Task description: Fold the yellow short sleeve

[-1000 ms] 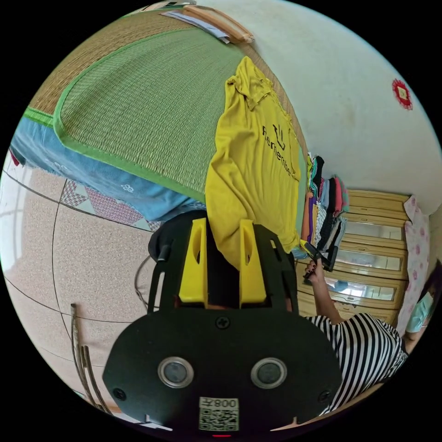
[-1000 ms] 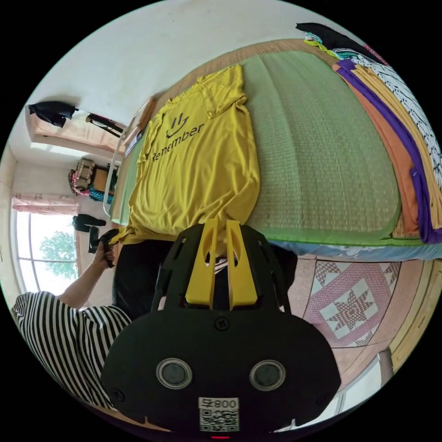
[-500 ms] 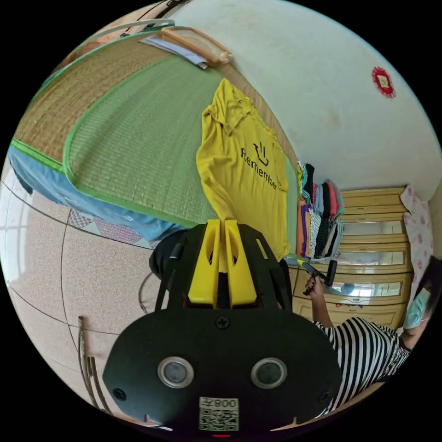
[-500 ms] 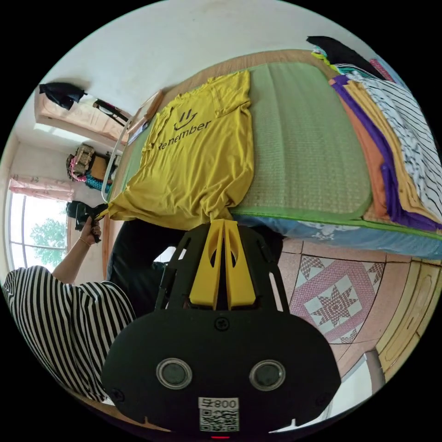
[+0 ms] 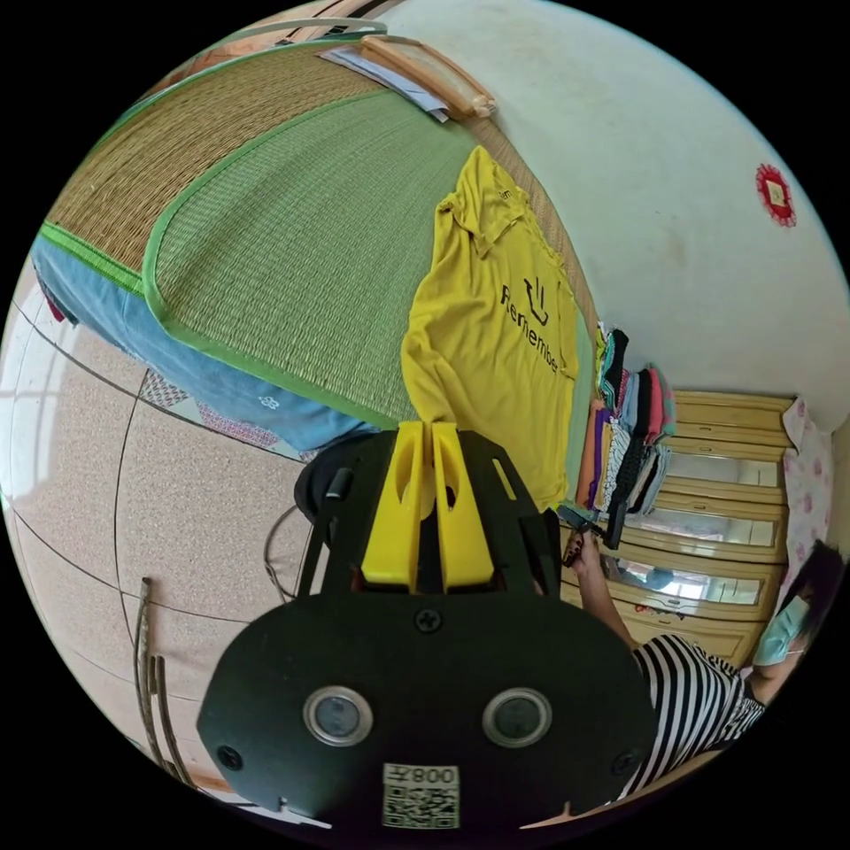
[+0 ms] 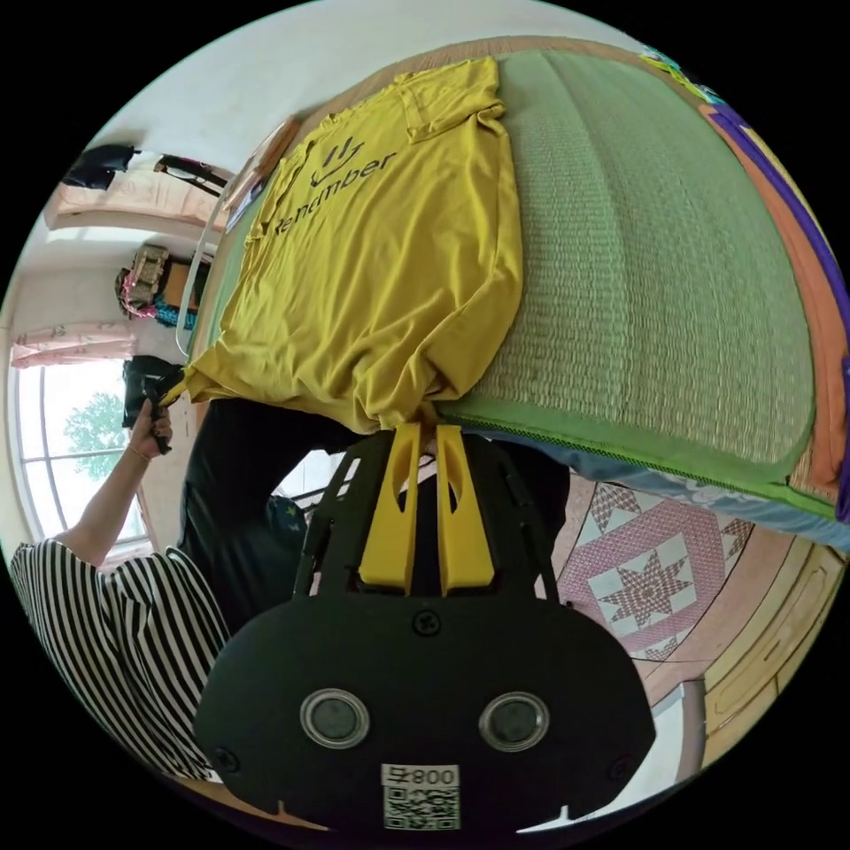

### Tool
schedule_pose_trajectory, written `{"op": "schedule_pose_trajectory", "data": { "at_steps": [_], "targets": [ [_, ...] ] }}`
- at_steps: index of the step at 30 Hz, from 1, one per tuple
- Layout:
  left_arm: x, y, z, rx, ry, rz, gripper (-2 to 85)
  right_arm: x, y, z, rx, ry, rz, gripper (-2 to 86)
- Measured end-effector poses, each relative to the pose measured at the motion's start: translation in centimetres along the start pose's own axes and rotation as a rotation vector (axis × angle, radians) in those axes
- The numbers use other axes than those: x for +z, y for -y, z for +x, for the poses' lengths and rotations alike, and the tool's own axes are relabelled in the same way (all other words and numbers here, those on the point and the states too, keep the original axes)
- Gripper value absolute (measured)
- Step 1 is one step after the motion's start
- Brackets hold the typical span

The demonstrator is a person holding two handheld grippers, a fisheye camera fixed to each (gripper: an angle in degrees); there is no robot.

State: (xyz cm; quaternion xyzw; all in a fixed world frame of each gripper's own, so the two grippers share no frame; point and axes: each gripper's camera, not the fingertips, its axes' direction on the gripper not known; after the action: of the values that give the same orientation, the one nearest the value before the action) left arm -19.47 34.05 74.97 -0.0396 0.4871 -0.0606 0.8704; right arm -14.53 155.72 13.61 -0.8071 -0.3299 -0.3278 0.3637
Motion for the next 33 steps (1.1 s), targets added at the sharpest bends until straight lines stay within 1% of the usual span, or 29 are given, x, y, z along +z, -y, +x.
{"op": "schedule_pose_trajectory", "data": {
  "at_steps": [3,6,11,13,17,19,20,21,26,29,31,33],
  "targets": [
    [1.4,0.2,-0.3,-0.001,0.001,0.007,1.6,-0.1,-0.6,-0.3,-0.044,-0.015,-0.003,1.2],
    [2.9,0.5,-0.4,0.014,0.019,0.001,1.6,-2.5,-3.0,-0.3,-0.068,0.033,0.067,0.5],
    [5.4,0.8,-1.2,0.003,0.014,0.007,1.7,-4.7,-7.0,1.1,-0.048,0.028,0.106,0.2],
    [6.8,1.0,-1.7,-0.012,0.015,0.004,1.8,-5.2,-8.5,2.6,0.000,0.044,0.140,0.2],
    [8.9,1.3,-2.4,-0.018,0.039,-0.008,1.9,-3.2,-10.4,6.5,0.108,0.059,0.102,0.2],
    [10.4,1.4,-3.0,-0.024,0.085,-0.027,2.2,-2.2,-12.2,9.6,0.197,0.185,0.134,0.3],
    [10.8,1.5,-3.2,-0.023,0.089,-0.030,2.2,-2.1,-12.6,10.1,0.212,0.217,0.150,0.3],
    [11.5,1.5,-3.5,-0.025,0.085,-0.036,2.4,-1.9,-13.1,10.7,0.228,0.250,0.157,0.3],
    [13.7,1.3,-5.0,-0.027,0.032,-0.024,3.9,-1.5,-13.7,11.0,0.227,0.242,0.148,0.8],
    [14.7,0.9,-6.3,-0.042,-0.029,-0.009,5.6,-2.1,-14.1,11.6,0.245,0.278,0.203,1.9],
    [15.4,0.5,-7.5,-0.051,-0.066,0.017,6.2,-2.9,-14.1,11.6,0.269,0.265,0.255,3.8],
    [15.9,0.3,-8.4,-0.062,-0.087,0.024,6.6,-3.2,-13.7,11.3,0.258,0.252,0.266,6.6]
  ]
}}
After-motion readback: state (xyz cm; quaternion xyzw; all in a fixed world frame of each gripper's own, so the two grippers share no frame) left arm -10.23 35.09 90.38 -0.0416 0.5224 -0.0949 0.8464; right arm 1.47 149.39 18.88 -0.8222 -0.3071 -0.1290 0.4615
